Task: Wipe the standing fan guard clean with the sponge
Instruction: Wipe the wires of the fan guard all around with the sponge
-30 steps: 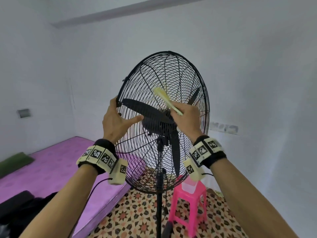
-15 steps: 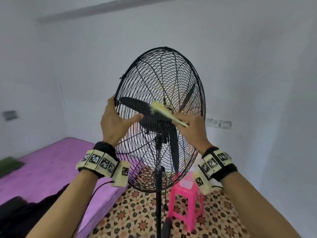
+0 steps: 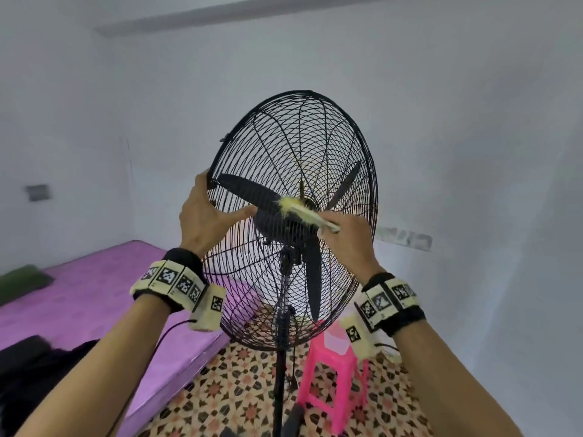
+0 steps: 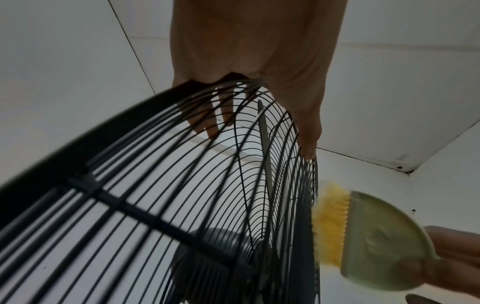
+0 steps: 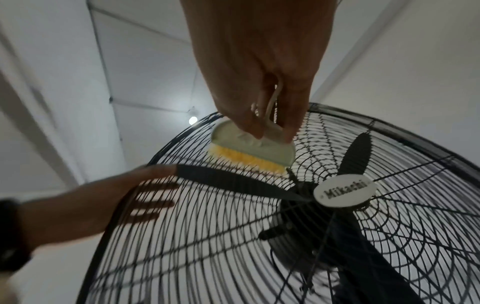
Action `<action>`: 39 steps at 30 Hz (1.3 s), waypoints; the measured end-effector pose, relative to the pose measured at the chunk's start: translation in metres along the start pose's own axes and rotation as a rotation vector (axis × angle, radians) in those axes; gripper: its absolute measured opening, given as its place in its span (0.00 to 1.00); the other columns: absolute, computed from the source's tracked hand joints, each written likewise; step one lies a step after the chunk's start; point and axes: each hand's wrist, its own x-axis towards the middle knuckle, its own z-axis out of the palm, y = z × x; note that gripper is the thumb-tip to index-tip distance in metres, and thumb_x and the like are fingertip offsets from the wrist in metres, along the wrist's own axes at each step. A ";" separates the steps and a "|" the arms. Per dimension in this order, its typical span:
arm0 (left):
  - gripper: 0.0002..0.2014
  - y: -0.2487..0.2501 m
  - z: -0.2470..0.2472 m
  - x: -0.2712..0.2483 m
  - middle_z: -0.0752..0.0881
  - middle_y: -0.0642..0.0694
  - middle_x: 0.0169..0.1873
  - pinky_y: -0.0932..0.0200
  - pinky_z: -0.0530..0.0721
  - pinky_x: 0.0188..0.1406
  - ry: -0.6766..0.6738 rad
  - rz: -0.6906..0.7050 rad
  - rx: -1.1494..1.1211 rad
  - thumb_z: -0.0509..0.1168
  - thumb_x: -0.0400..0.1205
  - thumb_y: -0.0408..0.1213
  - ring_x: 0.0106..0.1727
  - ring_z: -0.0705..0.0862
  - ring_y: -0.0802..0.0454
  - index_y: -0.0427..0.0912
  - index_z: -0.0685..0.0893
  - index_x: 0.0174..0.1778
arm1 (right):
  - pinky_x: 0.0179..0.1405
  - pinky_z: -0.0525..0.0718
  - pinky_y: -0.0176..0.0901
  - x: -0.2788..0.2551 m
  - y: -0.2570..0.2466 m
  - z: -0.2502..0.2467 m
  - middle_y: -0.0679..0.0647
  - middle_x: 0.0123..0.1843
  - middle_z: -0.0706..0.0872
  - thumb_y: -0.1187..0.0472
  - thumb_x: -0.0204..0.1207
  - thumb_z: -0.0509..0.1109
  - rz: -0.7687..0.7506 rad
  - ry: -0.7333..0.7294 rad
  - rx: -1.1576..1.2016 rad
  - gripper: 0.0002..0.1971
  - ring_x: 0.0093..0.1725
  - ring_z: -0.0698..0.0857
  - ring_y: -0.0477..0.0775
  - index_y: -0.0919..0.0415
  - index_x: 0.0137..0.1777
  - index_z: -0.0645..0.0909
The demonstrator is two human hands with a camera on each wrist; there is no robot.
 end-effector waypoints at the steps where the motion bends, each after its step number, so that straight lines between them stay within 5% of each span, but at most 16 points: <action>1: 0.53 0.000 -0.001 -0.001 0.83 0.47 0.74 0.41 0.81 0.73 0.000 0.000 -0.001 0.86 0.65 0.61 0.72 0.82 0.43 0.51 0.67 0.82 | 0.21 0.78 0.28 0.006 0.005 -0.003 0.58 0.52 0.93 0.68 0.83 0.71 0.035 0.051 0.061 0.18 0.25 0.77 0.41 0.60 0.72 0.83; 3: 0.53 0.002 -0.001 -0.002 0.83 0.48 0.74 0.41 0.79 0.74 -0.004 0.000 -0.005 0.85 0.65 0.61 0.73 0.81 0.44 0.51 0.67 0.82 | 0.21 0.77 0.24 0.015 0.009 -0.002 0.61 0.58 0.92 0.72 0.83 0.69 0.083 0.141 0.115 0.21 0.27 0.77 0.38 0.61 0.74 0.81; 6: 0.52 0.004 0.002 -0.005 0.84 0.50 0.72 0.44 0.80 0.72 -0.008 -0.004 0.002 0.85 0.65 0.62 0.71 0.82 0.47 0.52 0.68 0.82 | 0.25 0.77 0.18 0.006 0.006 0.016 0.66 0.65 0.89 0.74 0.83 0.67 0.086 0.091 0.113 0.23 0.29 0.79 0.40 0.61 0.77 0.77; 11: 0.53 0.004 -0.001 -0.003 0.84 0.49 0.70 0.49 0.80 0.63 -0.004 -0.019 0.026 0.84 0.64 0.64 0.63 0.82 0.48 0.51 0.68 0.82 | 0.21 0.78 0.27 -0.014 0.013 0.015 0.65 0.60 0.89 0.70 0.83 0.70 0.085 -0.054 0.130 0.21 0.28 0.80 0.44 0.64 0.76 0.79; 15: 0.52 0.006 -0.002 -0.004 0.84 0.49 0.71 0.48 0.81 0.61 -0.003 -0.015 0.019 0.84 0.66 0.61 0.62 0.83 0.48 0.51 0.68 0.82 | 0.26 0.78 0.22 0.006 0.025 0.007 0.58 0.60 0.90 0.72 0.83 0.69 0.189 0.149 0.210 0.21 0.37 0.84 0.45 0.61 0.76 0.80; 17: 0.52 0.005 0.000 -0.006 0.84 0.50 0.71 0.43 0.84 0.66 -0.002 -0.011 0.009 0.85 0.65 0.62 0.65 0.84 0.45 0.54 0.67 0.82 | 0.28 0.78 0.21 0.004 0.020 0.018 0.61 0.63 0.90 0.72 0.83 0.69 0.159 0.106 0.182 0.23 0.40 0.85 0.48 0.59 0.76 0.79; 22: 0.55 0.005 -0.001 -0.004 0.83 0.48 0.74 0.42 0.81 0.71 -0.006 -0.011 0.004 0.82 0.63 0.66 0.71 0.82 0.43 0.52 0.67 0.83 | 0.21 0.77 0.28 -0.012 0.025 0.016 0.57 0.52 0.91 0.68 0.82 0.72 0.138 -0.037 0.155 0.18 0.30 0.80 0.45 0.62 0.72 0.83; 26: 0.54 0.006 -0.003 -0.005 0.81 0.46 0.77 0.40 0.78 0.74 -0.011 -0.012 -0.004 0.83 0.64 0.63 0.75 0.80 0.41 0.52 0.66 0.84 | 0.24 0.78 0.29 0.002 0.035 0.011 0.56 0.52 0.92 0.68 0.82 0.73 0.222 0.141 0.157 0.19 0.31 0.81 0.44 0.61 0.72 0.83; 32: 0.54 0.003 -0.002 -0.003 0.81 0.45 0.77 0.43 0.76 0.74 -0.010 0.004 -0.020 0.84 0.65 0.62 0.76 0.80 0.42 0.51 0.66 0.84 | 0.22 0.80 0.36 -0.014 0.031 0.026 0.48 0.34 0.91 0.63 0.80 0.75 0.180 0.075 0.139 0.12 0.27 0.84 0.49 0.57 0.61 0.91; 36: 0.52 0.000 -0.002 -0.005 0.83 0.47 0.74 0.41 0.78 0.72 -0.005 0.022 -0.006 0.84 0.66 0.61 0.72 0.81 0.43 0.51 0.67 0.83 | 0.20 0.78 0.30 -0.004 0.040 0.022 0.49 0.42 0.92 0.66 0.80 0.75 0.262 0.280 0.216 0.15 0.27 0.81 0.42 0.59 0.66 0.88; 39: 0.51 0.000 0.002 -0.006 0.83 0.49 0.74 0.43 0.78 0.71 -0.007 0.039 -0.011 0.85 0.67 0.60 0.69 0.81 0.48 0.53 0.67 0.83 | 0.22 0.78 0.27 -0.011 0.034 0.036 0.51 0.47 0.93 0.67 0.79 0.75 0.202 0.214 0.196 0.16 0.28 0.82 0.44 0.58 0.66 0.88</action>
